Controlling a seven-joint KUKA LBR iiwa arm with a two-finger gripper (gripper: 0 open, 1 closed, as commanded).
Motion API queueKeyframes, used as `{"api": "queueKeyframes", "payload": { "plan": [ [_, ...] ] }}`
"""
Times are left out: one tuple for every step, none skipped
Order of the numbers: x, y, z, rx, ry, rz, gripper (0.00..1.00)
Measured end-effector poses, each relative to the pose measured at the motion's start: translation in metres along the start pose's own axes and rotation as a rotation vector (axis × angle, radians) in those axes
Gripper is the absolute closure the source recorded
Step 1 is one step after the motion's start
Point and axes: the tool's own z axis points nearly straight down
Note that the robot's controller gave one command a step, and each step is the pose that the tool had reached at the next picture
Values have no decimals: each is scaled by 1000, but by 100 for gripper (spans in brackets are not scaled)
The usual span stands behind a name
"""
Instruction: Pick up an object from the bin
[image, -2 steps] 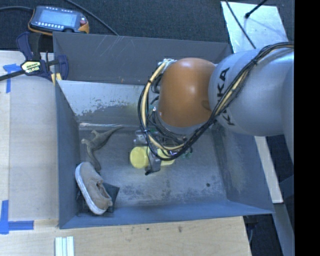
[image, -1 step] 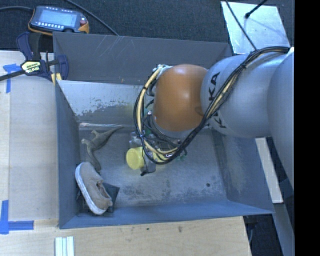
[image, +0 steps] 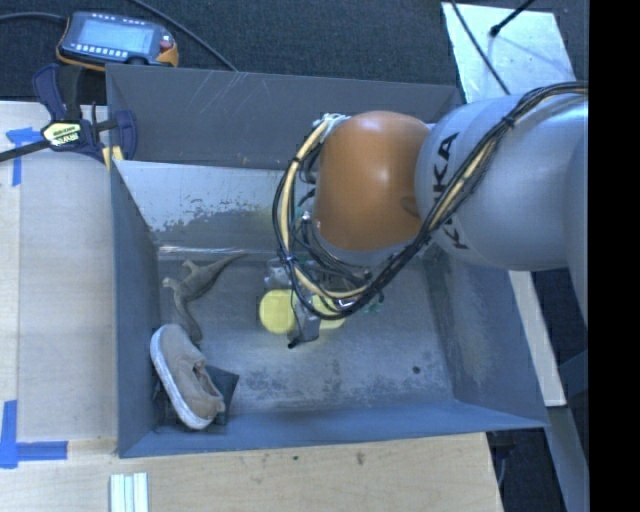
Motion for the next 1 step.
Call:
{"api": "queueKeyframes", "payload": {
  "plan": [
    [-16,-34,21,3,-23,-35,100]
  ]
}}
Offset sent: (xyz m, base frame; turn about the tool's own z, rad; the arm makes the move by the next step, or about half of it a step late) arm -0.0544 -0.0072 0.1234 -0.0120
